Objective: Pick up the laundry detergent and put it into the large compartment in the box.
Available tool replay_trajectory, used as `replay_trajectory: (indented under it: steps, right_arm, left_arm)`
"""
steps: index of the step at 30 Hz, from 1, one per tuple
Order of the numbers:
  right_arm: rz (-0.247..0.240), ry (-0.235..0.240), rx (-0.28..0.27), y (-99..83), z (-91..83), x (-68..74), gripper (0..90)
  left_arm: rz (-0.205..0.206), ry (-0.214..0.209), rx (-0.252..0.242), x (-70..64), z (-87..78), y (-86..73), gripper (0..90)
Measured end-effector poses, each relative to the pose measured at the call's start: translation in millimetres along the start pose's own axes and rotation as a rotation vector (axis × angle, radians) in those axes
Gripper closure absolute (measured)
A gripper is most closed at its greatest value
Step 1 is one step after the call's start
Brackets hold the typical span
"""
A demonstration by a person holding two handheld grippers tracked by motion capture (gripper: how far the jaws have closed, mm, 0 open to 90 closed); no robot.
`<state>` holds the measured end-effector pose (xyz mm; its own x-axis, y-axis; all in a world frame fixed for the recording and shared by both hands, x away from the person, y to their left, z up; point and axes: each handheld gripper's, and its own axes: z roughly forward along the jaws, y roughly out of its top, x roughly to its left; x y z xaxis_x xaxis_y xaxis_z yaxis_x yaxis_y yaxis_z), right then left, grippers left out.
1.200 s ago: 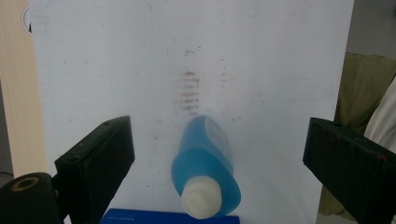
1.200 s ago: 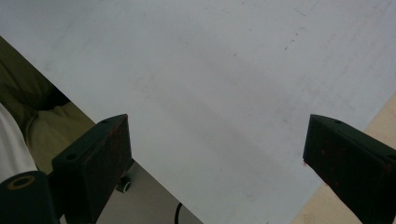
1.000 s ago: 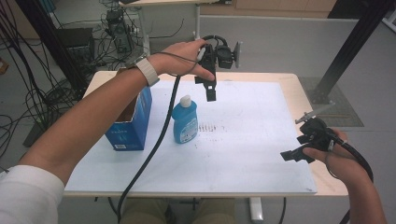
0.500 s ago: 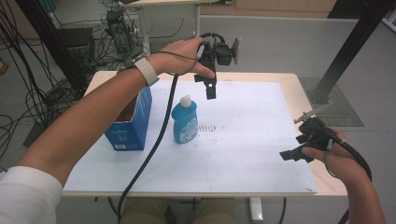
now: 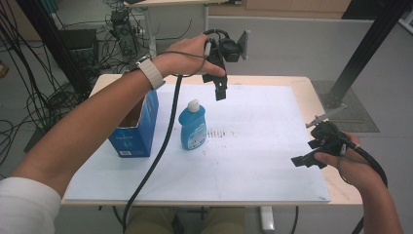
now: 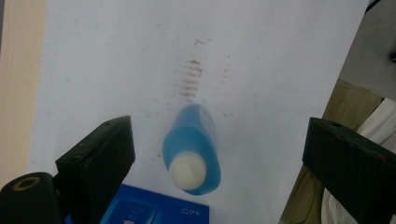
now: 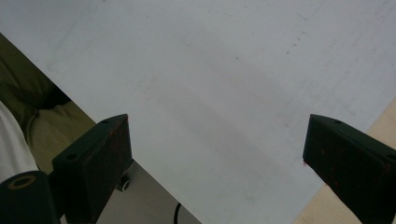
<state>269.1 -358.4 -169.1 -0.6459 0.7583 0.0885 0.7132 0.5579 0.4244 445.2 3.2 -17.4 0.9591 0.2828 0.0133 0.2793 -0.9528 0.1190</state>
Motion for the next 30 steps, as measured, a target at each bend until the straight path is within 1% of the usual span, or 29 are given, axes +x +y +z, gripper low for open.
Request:
replay_trajectory:
  steps: [1, 2, 3, 4, 5, 6, 7, 8, 10, 16, 17, 19, 24, 25, 27, 28, 30]
  right_arm:
    - [-0.001, 0.0, 0.0, 0.2, -0.1, 0.1, 7.8]
    - [-0.001, 0.0, 0.0, 0.2, -0.1, 0.1, 7.8]
    - [-0.002, 0.001, -0.001, 0.4, -0.2, 0.3, 7.7]
    - [-0.005, 0.002, -0.002, 0.5, -0.4, 0.4, 7.9]
    - [-0.005, 0.002, -0.002, 0.5, -0.5, 0.4, 7.9]
    - [-0.005, 0.001, -0.002, 0.6, -0.6, 0.5, 7.9]
    - [-0.004, 0.0, -0.002, 0.7, -0.8, 0.6, 7.9]
    - [-0.005, 0.0, -0.004, 0.7, -0.9, 0.6, 7.9]
    - [-0.007, 0.0, -0.006, 0.9, -1.4, 0.7, 7.9]
    - [-0.007, -0.001, -0.011, 1.0, -2.3, 1.0, 7.9]
    - [-0.007, -0.001, -0.011, 1.0, -2.3, 1.0, 7.9]
    - [-0.006, -0.002, -0.015, 0.0, -2.8, 1.0, 7.9]
    - [-0.006, -0.002, -0.012, -0.1, -2.3, 1.0, 7.8]
    - [-0.006, -0.002, -0.012, -0.2, -2.4, 0.8, 7.8]
    - [-0.005, -0.004, -0.013, 0.7, -2.7, 1.1, 7.9]
    - [-0.005, -0.004, -0.013, 0.7, -2.7, 1.1, 7.9]
    - [-0.008, -0.004, -0.014, 1.9, -2.7, 1.3, 7.9]
  left_arm:
    - [-0.023, -0.001, -0.006, 1.4, -0.8, -1.9, 9.6]
    - [-0.023, -0.001, -0.006, 1.4, -0.8, -1.9, 9.6]
    - [-0.043, -0.001, -0.01, 2.4, -1.6, -3.2, 9.6]
    - [-0.071, 0.0, -0.016, 3.8, -3.2, -5.2, 9.6]
    - [-0.071, 0.0, -0.016, 3.8, -3.2, -5.2, 9.6]
    - [-0.099, -0.011, -0.025, 5.5, -4.6, -7.6, 9.6]
    - [-0.099, -0.011, -0.025, 5.5, -4.6, -7.6, 9.6]
    - [-0.113, -0.017, -0.018, 6.4, -6.2, -7.3, 9.6]
    - [-0.128, -0.008, -0.011, 5.6, -7.7, -6.8, 9.6]
    - [-0.152, -0.005, 0.002, 6.9, -9.3, -6.9, 10.0]
    - [-0.165, -0.006, -0.001, 7.6, -9.4, -8.1, 10.0]
    - [-0.206, 0.001, 0.0, 11.1, -11.8, -10.8, 10.6]
    - [-0.226, 0.007, 0.007, 13.3, -11.5, -12.7, 10.6]
    - [-0.233, 0.012, 0.014, 13.7, -11.2, -12.7, 10.6]
    - [-0.259, 0.016, 0.01, 16.0, -11.2, -15.8, 10.6]
    - [-0.259, 0.016, 0.01, 16.0, -11.2, -15.8, 10.6]
    - [-0.273, 0.017, 0.007, 17.3, -11.3, -17.9, 10.7]
